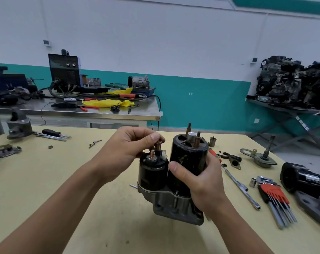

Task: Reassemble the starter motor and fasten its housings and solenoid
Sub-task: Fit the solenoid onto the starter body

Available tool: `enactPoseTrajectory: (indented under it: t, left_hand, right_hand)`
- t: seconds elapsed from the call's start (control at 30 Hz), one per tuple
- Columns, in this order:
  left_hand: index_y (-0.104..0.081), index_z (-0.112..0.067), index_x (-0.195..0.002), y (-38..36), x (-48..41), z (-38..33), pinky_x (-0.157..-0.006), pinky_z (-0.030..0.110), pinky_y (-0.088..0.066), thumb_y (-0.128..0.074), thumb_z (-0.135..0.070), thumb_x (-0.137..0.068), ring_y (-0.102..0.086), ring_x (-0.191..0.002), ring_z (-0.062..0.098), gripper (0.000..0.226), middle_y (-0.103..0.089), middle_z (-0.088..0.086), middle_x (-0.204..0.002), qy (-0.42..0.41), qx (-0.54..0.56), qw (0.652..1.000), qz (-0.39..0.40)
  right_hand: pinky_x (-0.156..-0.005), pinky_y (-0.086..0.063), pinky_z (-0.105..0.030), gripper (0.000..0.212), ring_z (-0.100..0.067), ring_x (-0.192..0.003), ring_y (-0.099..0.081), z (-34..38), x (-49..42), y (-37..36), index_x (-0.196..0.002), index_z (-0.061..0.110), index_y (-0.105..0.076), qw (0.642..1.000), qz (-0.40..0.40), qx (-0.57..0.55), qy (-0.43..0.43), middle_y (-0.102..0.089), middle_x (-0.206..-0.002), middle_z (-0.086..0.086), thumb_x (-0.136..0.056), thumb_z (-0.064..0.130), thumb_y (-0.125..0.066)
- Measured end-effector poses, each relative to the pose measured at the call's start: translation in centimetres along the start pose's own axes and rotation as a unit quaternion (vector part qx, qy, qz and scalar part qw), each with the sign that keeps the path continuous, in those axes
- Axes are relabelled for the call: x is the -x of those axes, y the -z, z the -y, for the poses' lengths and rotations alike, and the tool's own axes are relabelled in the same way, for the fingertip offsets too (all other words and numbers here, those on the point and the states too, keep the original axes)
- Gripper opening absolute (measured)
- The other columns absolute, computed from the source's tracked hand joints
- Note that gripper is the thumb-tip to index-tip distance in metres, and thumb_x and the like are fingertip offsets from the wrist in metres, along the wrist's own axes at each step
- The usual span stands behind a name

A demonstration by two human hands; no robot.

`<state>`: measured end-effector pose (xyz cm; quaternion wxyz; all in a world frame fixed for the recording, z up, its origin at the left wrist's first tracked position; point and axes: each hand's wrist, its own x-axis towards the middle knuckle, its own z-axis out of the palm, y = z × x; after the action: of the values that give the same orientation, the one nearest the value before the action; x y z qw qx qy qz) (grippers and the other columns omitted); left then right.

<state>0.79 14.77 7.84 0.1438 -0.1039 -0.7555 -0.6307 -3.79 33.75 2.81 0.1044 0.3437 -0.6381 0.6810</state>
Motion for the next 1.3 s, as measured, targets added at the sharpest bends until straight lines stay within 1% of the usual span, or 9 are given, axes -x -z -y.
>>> enactPoseTrajectory:
  t: [0.23,0.33,0.43,0.5,0.63,0.77,0.9,1.17,1.3]
  left_hand:
    - [-0.080,-0.023,-0.093,-0.5,0.1,0.2,-0.079,0.024,-0.054,-0.061,-0.052,-0.082,-0.066,-0.096,0.017,0.037,-0.072,0.009,-0.100,0.002,0.034,0.998,0.046]
    - [-0.080,-0.020,-0.099,-0.4,0.0,0.5,-0.072,0.021,-0.055,-0.067,-0.032,-0.085,-0.068,-0.089,0.016,0.022,-0.072,0.009,-0.094,0.015,0.094,0.994,0.048]
    - [-0.077,-0.016,-0.110,-0.2,-0.3,1.2,-0.063,0.022,-0.056,-0.055,-0.015,-0.092,-0.069,-0.076,0.014,0.028,-0.072,0.009,-0.084,0.051,0.181,0.982,-0.006]
    - [-0.071,-0.013,-0.119,-0.2,-0.3,1.4,-0.062,0.023,-0.056,-0.050,-0.016,-0.097,-0.070,-0.074,0.015,0.031,-0.073,0.009,-0.082,0.056,0.217,0.974,-0.027]
    - [-0.064,-0.012,-0.125,-0.8,-0.2,1.4,-0.065,0.025,-0.057,-0.064,-0.027,-0.090,-0.069,-0.077,0.017,0.039,-0.070,0.010,-0.085,0.037,0.198,0.979,0.004]
    - [-0.072,-0.011,-0.111,-1.9,-0.3,1.9,-0.056,0.025,-0.057,-0.059,-0.020,-0.083,-0.065,-0.062,0.017,0.032,-0.064,0.013,-0.078,0.060,0.260,0.963,-0.040]
    - [-0.076,-0.018,-0.107,-2.5,0.1,2.6,-0.071,0.033,-0.060,-0.058,-0.037,-0.086,-0.069,-0.079,0.021,0.033,-0.070,0.008,-0.087,0.067,0.257,0.964,0.015]
    - [-0.076,-0.022,-0.107,-3.2,-0.1,2.9,-0.069,0.036,-0.061,-0.059,-0.041,-0.083,-0.071,-0.082,0.023,0.035,-0.070,0.007,-0.089,0.106,0.268,0.958,0.002]
    - [-0.077,-0.024,-0.092,-3.4,0.0,3.1,-0.062,0.035,-0.059,-0.058,-0.044,-0.082,-0.070,-0.073,0.020,0.029,-0.071,0.005,-0.083,0.100,0.252,0.962,-0.043]
  right_hand:
    - [-0.071,-0.059,-0.027,0.036,-0.019,-0.094,-0.072,0.1,0.1,0.1,-0.099,0.034,-0.069,1.000,0.010,-0.008,0.001,-0.074,-0.097,0.003,-0.067,0.044,-0.081]
    - [-0.070,-0.059,-0.026,0.036,-0.018,-0.093,-0.072,0.1,0.1,0.1,-0.099,0.034,-0.069,1.000,0.011,-0.008,0.005,-0.074,-0.096,0.003,-0.067,0.044,-0.081]
    - [-0.070,-0.059,-0.025,0.036,-0.016,-0.092,-0.072,0.1,0.1,0.2,-0.098,0.037,-0.069,1.000,0.012,-0.012,0.001,-0.075,-0.096,0.004,-0.065,0.044,-0.081]
    - [-0.070,-0.058,-0.024,0.035,-0.015,-0.092,-0.072,0.1,0.2,0.2,-0.097,0.040,-0.069,1.000,0.012,-0.014,0.001,-0.075,-0.096,0.005,-0.064,0.044,-0.081]
    - [-0.069,-0.058,-0.023,0.034,-0.015,-0.091,-0.072,0.2,0.1,0.2,-0.097,0.038,-0.069,1.000,0.011,-0.021,0.002,-0.074,-0.095,0.005,-0.065,0.044,-0.080]
    - [-0.070,-0.058,-0.025,0.032,-0.018,-0.090,-0.073,0.2,0.1,0.2,-0.096,0.034,-0.070,0.999,0.011,-0.027,0.012,-0.075,-0.094,0.002,-0.067,0.040,-0.081]
    - [-0.071,-0.059,-0.027,0.030,-0.018,-0.092,-0.073,0.2,0.0,0.2,-0.096,0.039,-0.070,1.000,0.010,-0.025,0.009,-0.075,-0.095,0.003,-0.068,0.042,-0.081]
    - [-0.072,-0.061,-0.031,0.027,-0.019,-0.092,-0.073,0.2,-0.1,0.4,-0.095,0.039,-0.070,1.000,0.006,-0.024,-0.003,-0.075,-0.095,0.002,-0.070,0.041,-0.080]
    - [-0.072,-0.060,-0.029,0.027,-0.016,-0.092,-0.073,0.3,-0.1,0.3,-0.094,0.043,-0.070,1.000,0.010,-0.023,-0.004,-0.075,-0.094,0.006,-0.069,0.041,-0.080]
